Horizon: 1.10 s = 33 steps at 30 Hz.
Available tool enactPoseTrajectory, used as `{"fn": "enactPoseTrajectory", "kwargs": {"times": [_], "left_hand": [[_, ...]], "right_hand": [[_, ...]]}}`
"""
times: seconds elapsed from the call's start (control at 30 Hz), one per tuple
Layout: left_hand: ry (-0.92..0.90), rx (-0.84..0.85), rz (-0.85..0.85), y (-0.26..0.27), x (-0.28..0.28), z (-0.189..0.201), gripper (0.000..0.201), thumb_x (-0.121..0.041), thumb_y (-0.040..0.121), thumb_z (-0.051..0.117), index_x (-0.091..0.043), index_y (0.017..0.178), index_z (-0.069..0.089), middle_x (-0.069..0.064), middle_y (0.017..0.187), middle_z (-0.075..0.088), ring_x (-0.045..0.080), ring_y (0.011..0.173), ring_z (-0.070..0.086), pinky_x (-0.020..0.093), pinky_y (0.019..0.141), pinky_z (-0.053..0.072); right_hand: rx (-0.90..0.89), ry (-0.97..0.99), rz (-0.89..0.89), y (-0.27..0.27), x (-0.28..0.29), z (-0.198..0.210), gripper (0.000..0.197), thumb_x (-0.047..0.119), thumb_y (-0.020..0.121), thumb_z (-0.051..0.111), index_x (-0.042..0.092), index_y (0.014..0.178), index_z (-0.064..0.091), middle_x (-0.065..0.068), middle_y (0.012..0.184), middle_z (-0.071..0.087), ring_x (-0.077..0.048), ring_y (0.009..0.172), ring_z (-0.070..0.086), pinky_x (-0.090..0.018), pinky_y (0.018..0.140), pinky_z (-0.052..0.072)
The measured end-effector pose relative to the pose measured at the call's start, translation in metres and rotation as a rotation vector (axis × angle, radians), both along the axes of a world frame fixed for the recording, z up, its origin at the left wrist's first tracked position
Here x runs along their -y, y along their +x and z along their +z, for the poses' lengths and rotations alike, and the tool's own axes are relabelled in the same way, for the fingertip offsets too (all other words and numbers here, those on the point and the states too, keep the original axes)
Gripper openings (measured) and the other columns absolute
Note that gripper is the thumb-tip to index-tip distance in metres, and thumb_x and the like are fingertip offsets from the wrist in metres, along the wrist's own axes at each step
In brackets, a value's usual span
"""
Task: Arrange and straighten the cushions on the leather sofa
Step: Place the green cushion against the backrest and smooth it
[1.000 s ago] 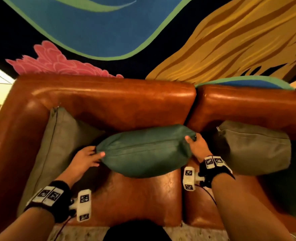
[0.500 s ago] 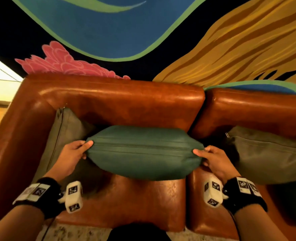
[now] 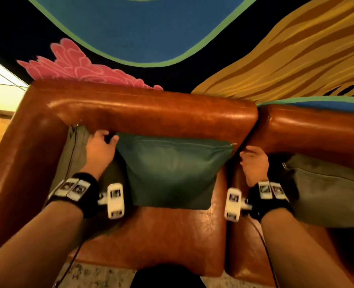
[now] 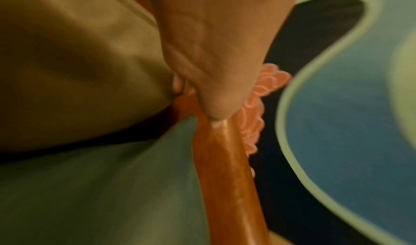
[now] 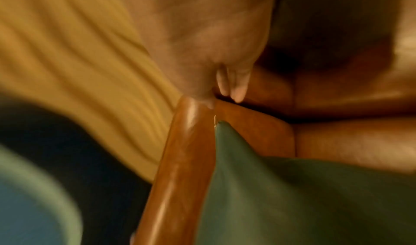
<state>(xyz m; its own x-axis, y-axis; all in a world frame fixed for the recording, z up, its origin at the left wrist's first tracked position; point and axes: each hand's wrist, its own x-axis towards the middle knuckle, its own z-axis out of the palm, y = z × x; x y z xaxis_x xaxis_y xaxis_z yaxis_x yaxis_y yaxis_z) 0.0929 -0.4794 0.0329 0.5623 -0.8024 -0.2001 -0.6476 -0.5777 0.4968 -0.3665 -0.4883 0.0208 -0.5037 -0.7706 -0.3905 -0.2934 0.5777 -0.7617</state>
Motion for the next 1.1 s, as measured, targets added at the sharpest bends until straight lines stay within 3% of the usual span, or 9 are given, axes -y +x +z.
{"fn": "enactPoseTrajectory", "kwargs": {"times": [0.07,0.17,0.23,0.4,0.6,0.7,0.77,0.97,1.1], "left_hand": [[-0.071,-0.049,-0.279,-0.022,-0.016,0.017,0.024,-0.040,0.092,0.067,-0.017,0.091,0.071,0.004,0.089,0.067,0.022,0.086,0.062,0.033,0.078,0.049],[0.639,-0.605,-0.790,-0.080,-0.047,0.009,0.011,-0.030,0.092,0.069,-0.023,0.085,0.072,0.000,0.081,0.070,0.012,0.078,0.062,0.022,0.063,0.048],[0.897,-0.598,-1.051,-0.110,-0.052,-0.030,0.018,-0.039,0.086,0.072,-0.021,0.091,0.074,0.002,0.084,0.072,0.008,0.076,0.060,0.025,0.067,0.047],[0.786,-0.600,-0.649,-0.126,-0.008,-0.079,0.050,-0.055,0.098,0.047,-0.014,0.085,0.074,-0.002,0.074,0.074,0.011,0.061,0.067,0.018,0.052,0.045],[0.535,-0.719,-0.109,-0.117,-0.009,-0.069,0.067,-0.065,0.088,0.054,-0.003,0.066,0.067,0.006,0.051,0.067,0.017,0.045,0.064,0.019,0.045,0.043],[0.070,-0.191,0.109,-0.046,-0.009,-0.050,0.061,-0.061,0.093,0.050,-0.006,0.074,0.068,0.019,0.069,0.071,0.035,0.071,0.070,0.037,0.066,0.053],[0.088,-0.050,0.118,-0.012,0.004,-0.049,0.070,-0.070,0.092,0.038,-0.006,0.090,0.064,0.024,0.084,0.071,0.042,0.084,0.068,0.044,0.076,0.055],[0.138,-0.246,0.133,-0.003,0.041,-0.043,0.051,-0.050,0.090,0.064,0.001,0.081,0.064,0.028,0.093,0.070,0.042,0.095,0.067,0.048,0.082,0.051],[-0.037,-0.659,0.310,0.028,-0.016,-0.021,0.046,-0.040,0.086,0.074,0.002,0.106,0.070,0.021,0.098,0.072,0.035,0.091,0.069,0.045,0.081,0.060]], "right_hand": [[-0.135,-0.042,0.229,0.023,-0.024,0.009,0.004,0.027,0.086,0.066,0.025,0.087,0.070,-0.008,0.084,0.072,-0.021,0.078,0.067,-0.038,0.078,0.054],[0.166,0.374,1.066,0.089,-0.060,0.018,0.007,0.025,0.089,0.069,0.026,0.084,0.075,-0.004,0.079,0.071,0.001,0.062,0.062,-0.018,0.064,0.050],[0.198,0.599,1.415,0.118,-0.061,-0.011,0.010,0.030,0.090,0.072,0.022,0.087,0.076,0.008,0.073,0.068,0.004,0.059,0.058,-0.013,0.058,0.045],[0.209,0.691,0.871,0.131,0.002,-0.064,0.032,0.041,0.093,0.067,0.017,0.071,0.066,0.001,0.066,0.066,-0.017,0.063,0.064,-0.022,0.056,0.042],[0.213,0.757,0.784,0.119,0.010,-0.065,0.045,0.057,0.088,0.066,0.015,0.075,0.071,0.000,0.066,0.072,-0.012,0.059,0.069,-0.020,0.057,0.047],[-0.044,0.334,0.254,0.066,0.026,-0.039,0.053,0.064,0.083,0.067,0.011,0.079,0.069,-0.006,0.072,0.075,-0.024,0.074,0.073,-0.032,0.069,0.057],[-0.100,0.245,0.013,0.045,0.039,-0.021,0.053,0.061,0.086,0.066,0.009,0.096,0.063,-0.014,0.093,0.070,-0.035,0.093,0.066,-0.043,0.087,0.053],[0.081,0.192,0.010,0.060,0.041,-0.014,0.042,0.046,0.085,0.074,0.008,0.103,0.074,-0.014,0.100,0.075,-0.034,0.097,0.070,-0.048,0.092,0.056],[0.574,0.092,0.006,0.048,-0.010,0.013,0.013,0.014,0.092,0.070,0.007,0.103,0.073,-0.010,0.099,0.079,-0.019,0.083,0.076,-0.031,0.072,0.063]]}}
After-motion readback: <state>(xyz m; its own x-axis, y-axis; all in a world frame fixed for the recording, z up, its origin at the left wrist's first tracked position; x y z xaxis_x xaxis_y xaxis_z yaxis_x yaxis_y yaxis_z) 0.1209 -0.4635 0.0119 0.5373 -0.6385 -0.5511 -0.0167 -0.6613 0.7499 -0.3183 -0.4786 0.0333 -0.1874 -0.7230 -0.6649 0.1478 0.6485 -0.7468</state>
